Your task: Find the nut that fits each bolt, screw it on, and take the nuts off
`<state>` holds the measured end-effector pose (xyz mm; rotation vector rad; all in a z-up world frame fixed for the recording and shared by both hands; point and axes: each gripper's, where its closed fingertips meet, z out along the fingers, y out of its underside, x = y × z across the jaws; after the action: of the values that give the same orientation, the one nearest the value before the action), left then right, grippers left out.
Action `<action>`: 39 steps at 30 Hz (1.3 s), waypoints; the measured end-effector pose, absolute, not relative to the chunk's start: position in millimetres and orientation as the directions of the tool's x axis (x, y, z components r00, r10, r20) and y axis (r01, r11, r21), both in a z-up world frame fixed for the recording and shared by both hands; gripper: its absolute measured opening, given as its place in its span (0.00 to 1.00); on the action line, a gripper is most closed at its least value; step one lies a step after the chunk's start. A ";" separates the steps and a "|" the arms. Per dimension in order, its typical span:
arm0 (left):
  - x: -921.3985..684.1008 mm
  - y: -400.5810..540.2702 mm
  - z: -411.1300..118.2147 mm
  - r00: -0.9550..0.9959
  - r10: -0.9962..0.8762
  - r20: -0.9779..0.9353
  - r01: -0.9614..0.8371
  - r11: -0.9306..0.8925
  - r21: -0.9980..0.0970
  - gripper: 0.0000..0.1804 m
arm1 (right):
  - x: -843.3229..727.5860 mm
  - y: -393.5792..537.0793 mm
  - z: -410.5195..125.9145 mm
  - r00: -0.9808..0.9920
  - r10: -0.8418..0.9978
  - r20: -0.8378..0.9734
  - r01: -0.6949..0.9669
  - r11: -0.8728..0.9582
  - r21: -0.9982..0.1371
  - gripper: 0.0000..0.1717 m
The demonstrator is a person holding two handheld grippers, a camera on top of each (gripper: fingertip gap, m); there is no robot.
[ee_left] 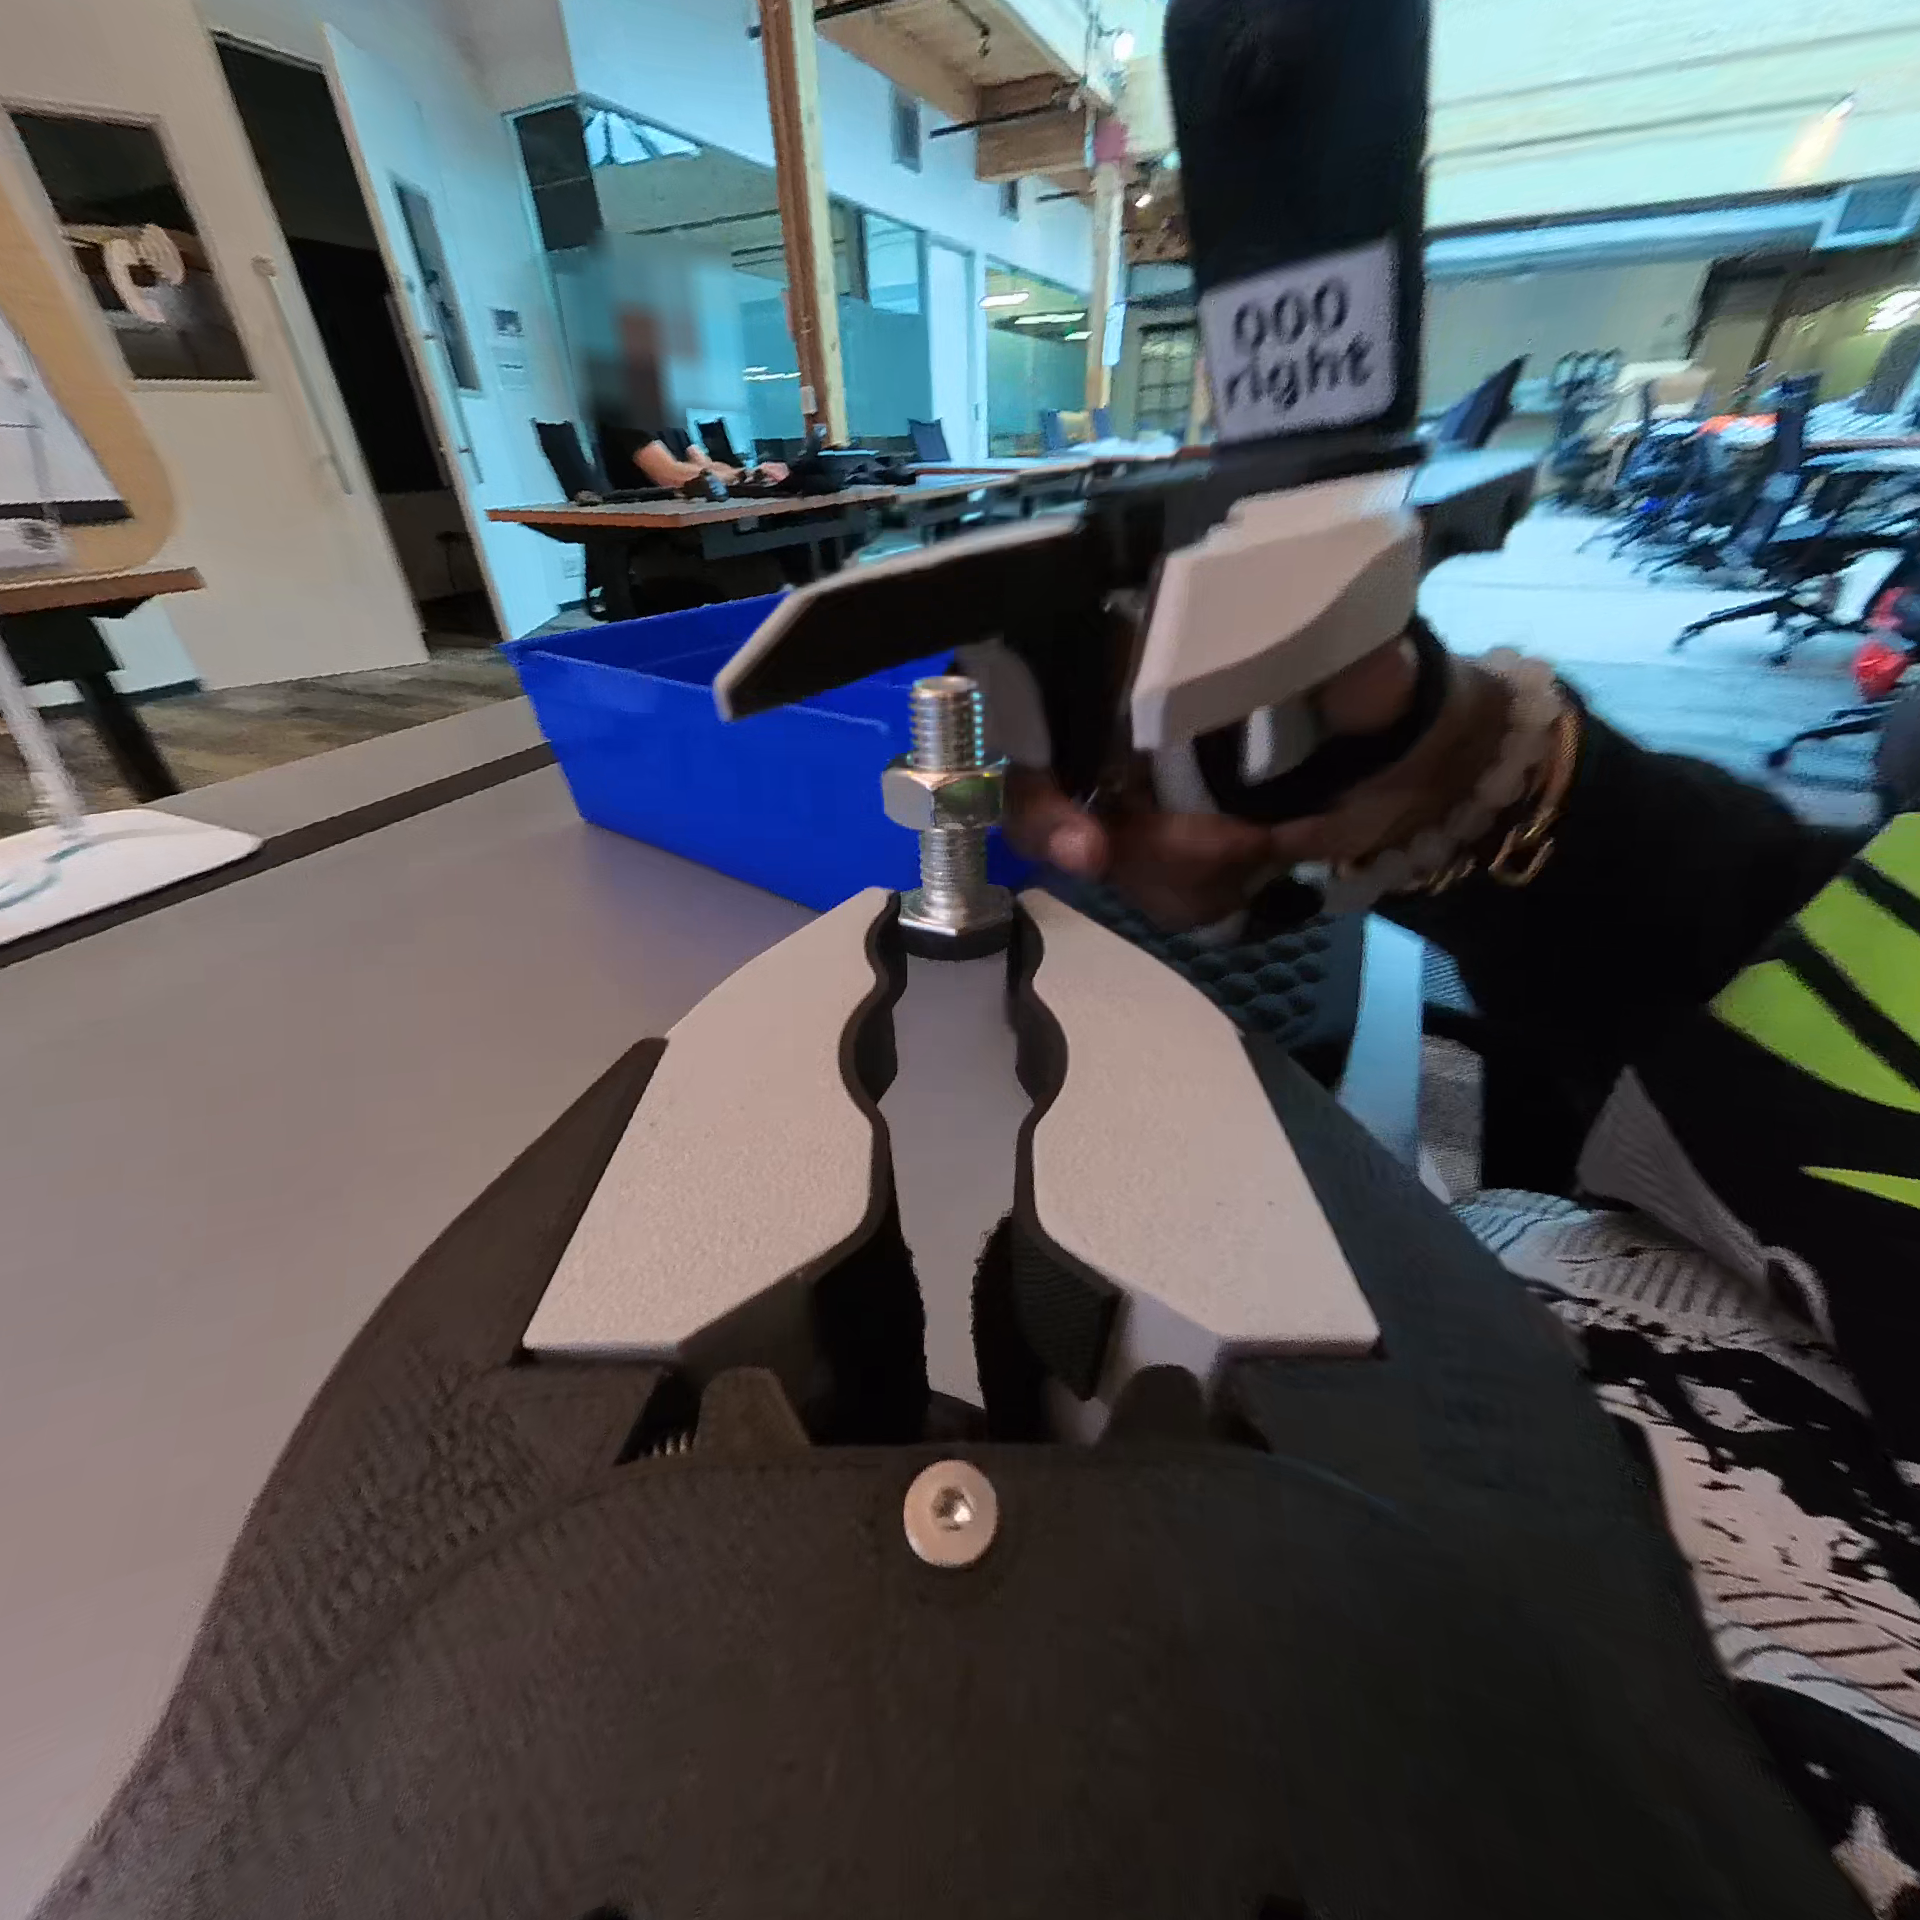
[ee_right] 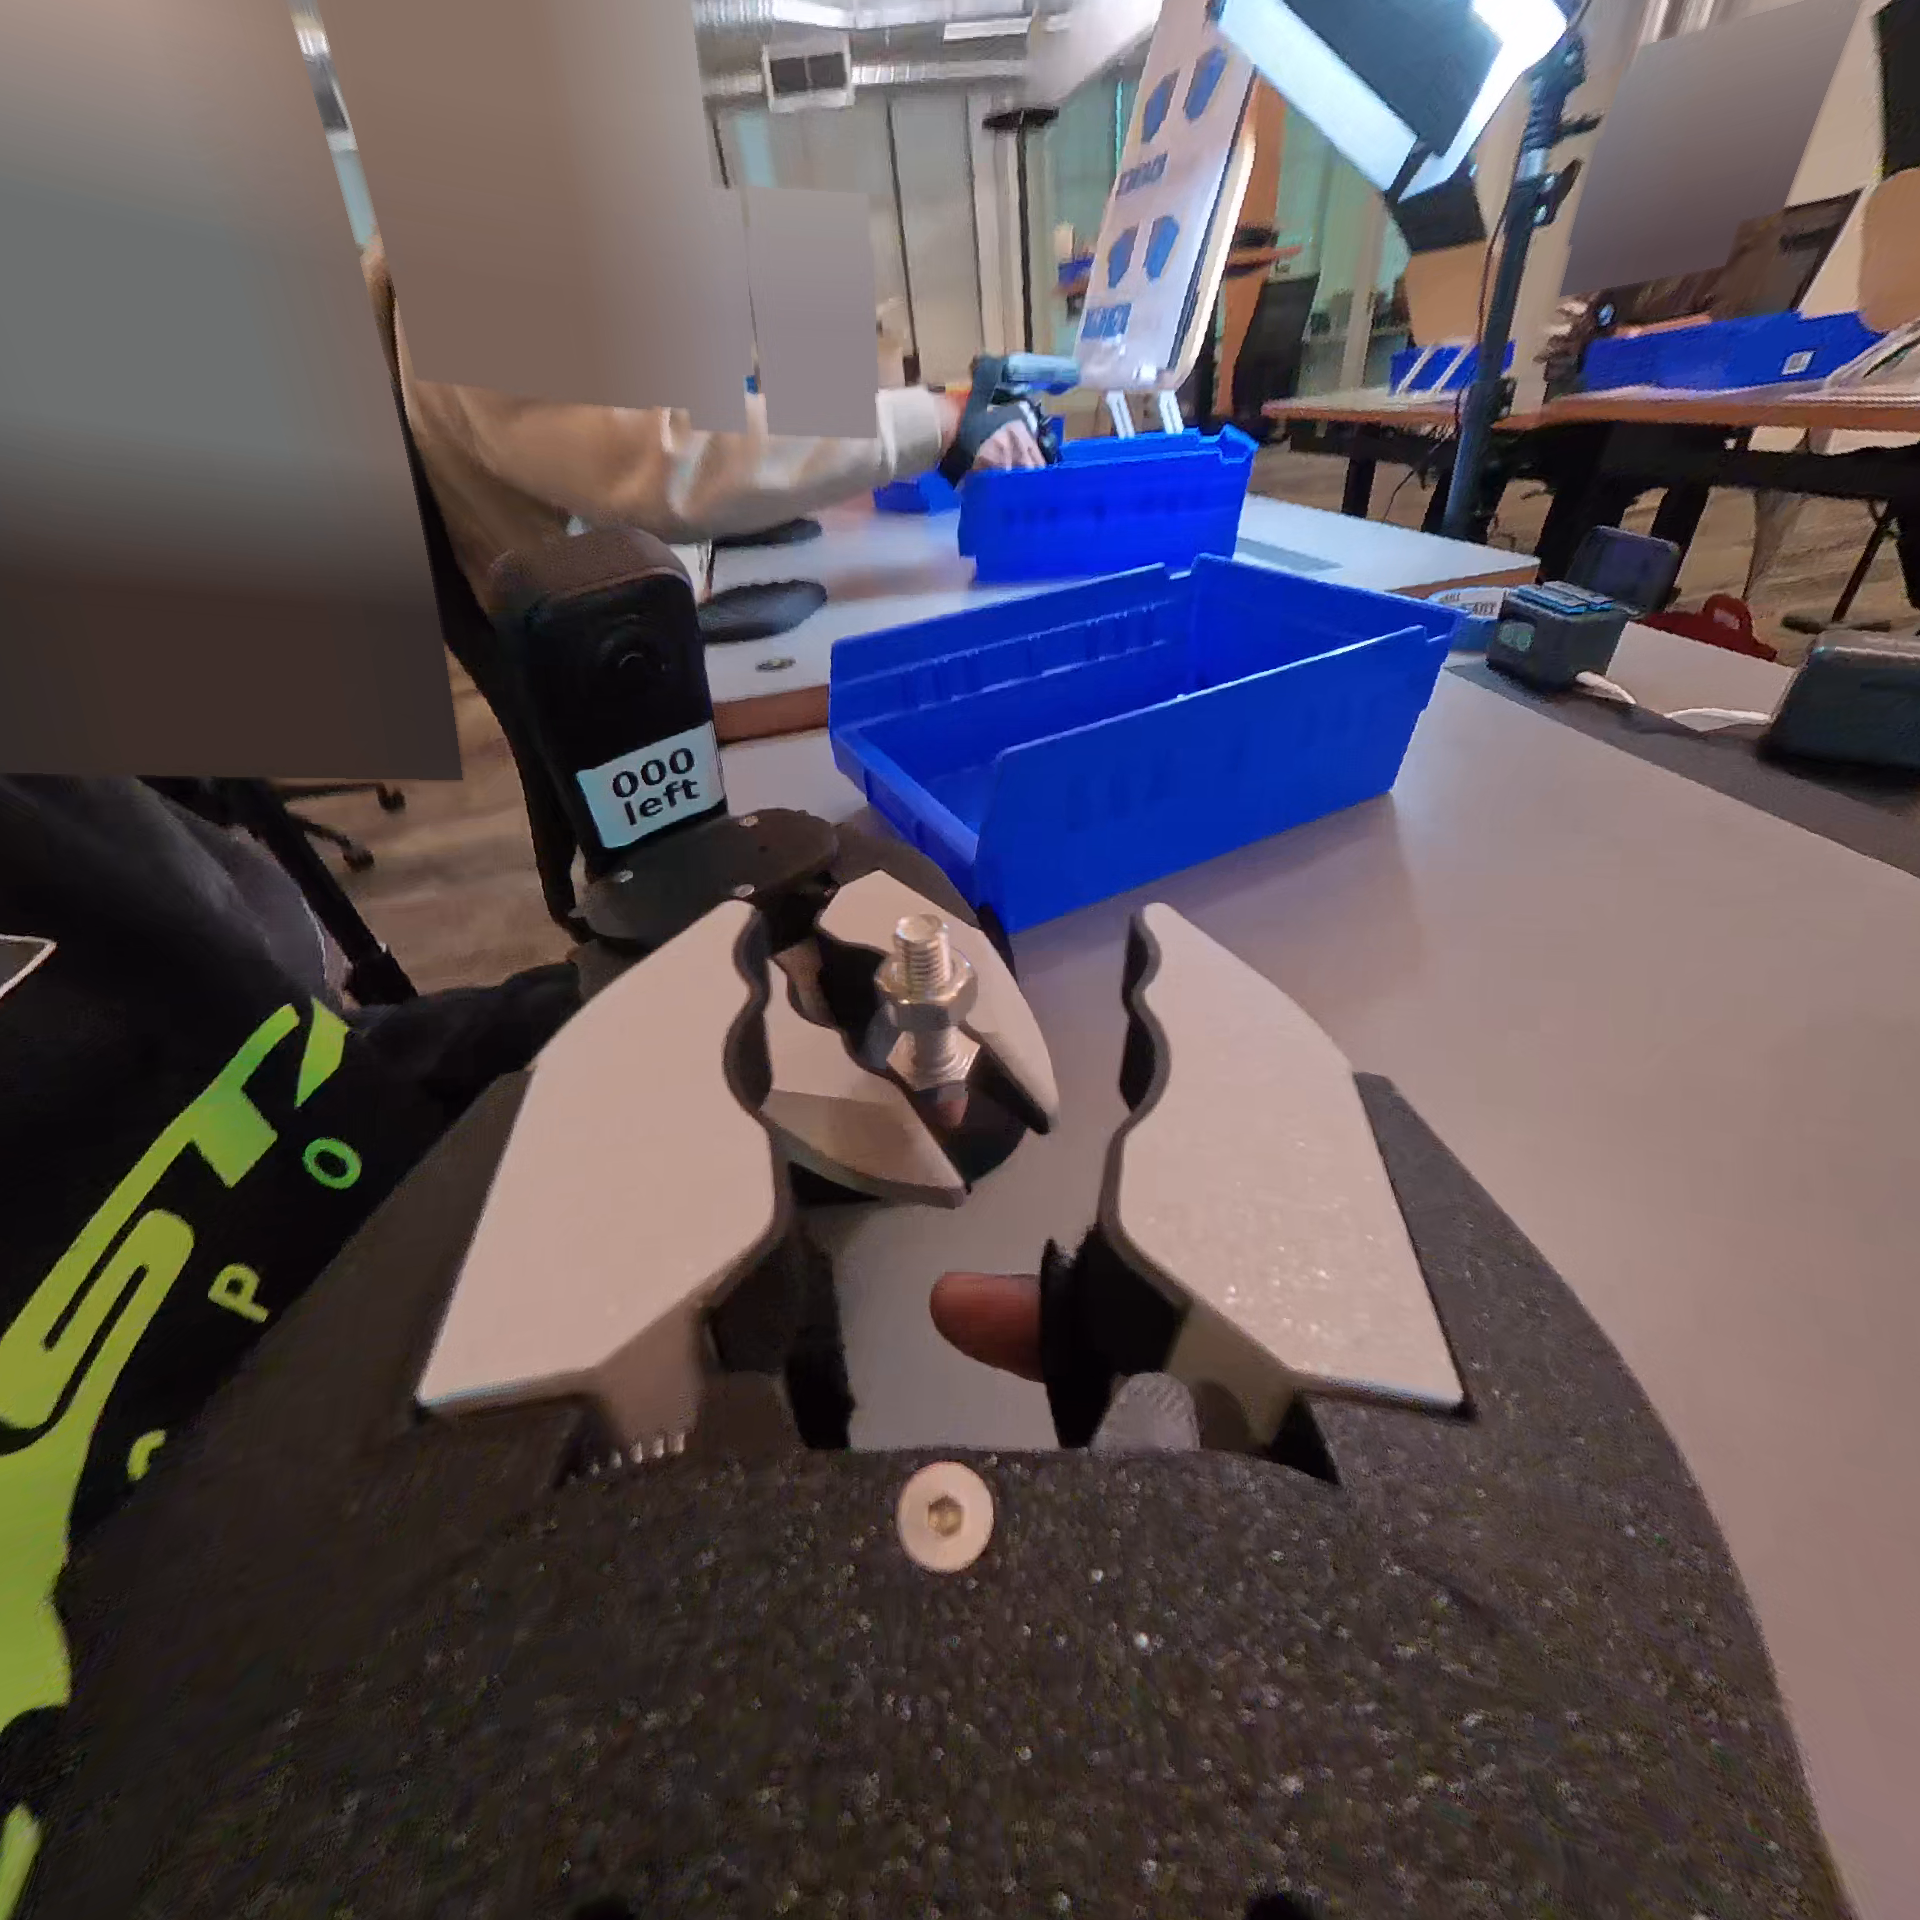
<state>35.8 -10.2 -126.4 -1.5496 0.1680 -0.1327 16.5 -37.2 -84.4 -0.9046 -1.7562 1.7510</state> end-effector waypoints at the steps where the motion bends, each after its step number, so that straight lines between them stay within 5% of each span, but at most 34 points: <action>1: 39.6 -10.7 -125.5 0.975 -0.222 -0.003 0.003 0.027 -1.000 0.10 | 14.6 -39.4 -88.0 -0.656 0.745 -0.118 0.104 -0.066 -0.992 0.42; 19: 53.6 -16.4 -121.5 0.937 -0.347 0.050 0.079 0.068 -0.995 0.10 | 21.5 -24.4 -98.1 -0.642 0.762 -0.087 0.079 -0.046 -0.996 0.37; 20: 52.4 -16.7 -120.8 0.936 -0.346 0.058 0.088 0.072 -0.994 0.10 | 25.0 -17.0 -98.5 -0.632 0.768 -0.103 0.084 -0.064 -0.994 0.31; 21: 54.8 -18.5 -119.6 0.928 -0.368 0.057 0.092 0.080 -0.993 0.10 | 24.3 -3.4 -99.3 -0.583 0.803 -0.121 0.086 -0.087 -0.993 0.11; 24: 56.1 -17.8 -121.5 0.929 -0.367 0.047 0.078 0.070 -0.995 0.10 | 29.6 15.9 -99.7 -0.533 0.836 -0.127 0.064 -0.111 -0.992 0.04; 34: 55.6 -17.1 -122.7 0.930 -0.364 0.045 0.073 0.064 -0.995 0.10 | 34.7 -32.5 -88.3 -0.700 0.706 -0.108 0.036 -0.116 -0.993 0.32; 39: 56.7 -17.0 -123.7 0.929 -0.368 0.039 0.066 0.060 -0.996 0.10 | 21.0 -51.5 -91.2 -0.712 0.697 -0.085 0.052 -0.069 -0.996 0.36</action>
<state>56.7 -17.0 -123.7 -1.4787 0.2500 -0.3336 21.0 -51.5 -91.2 -0.8021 -1.7470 1.8317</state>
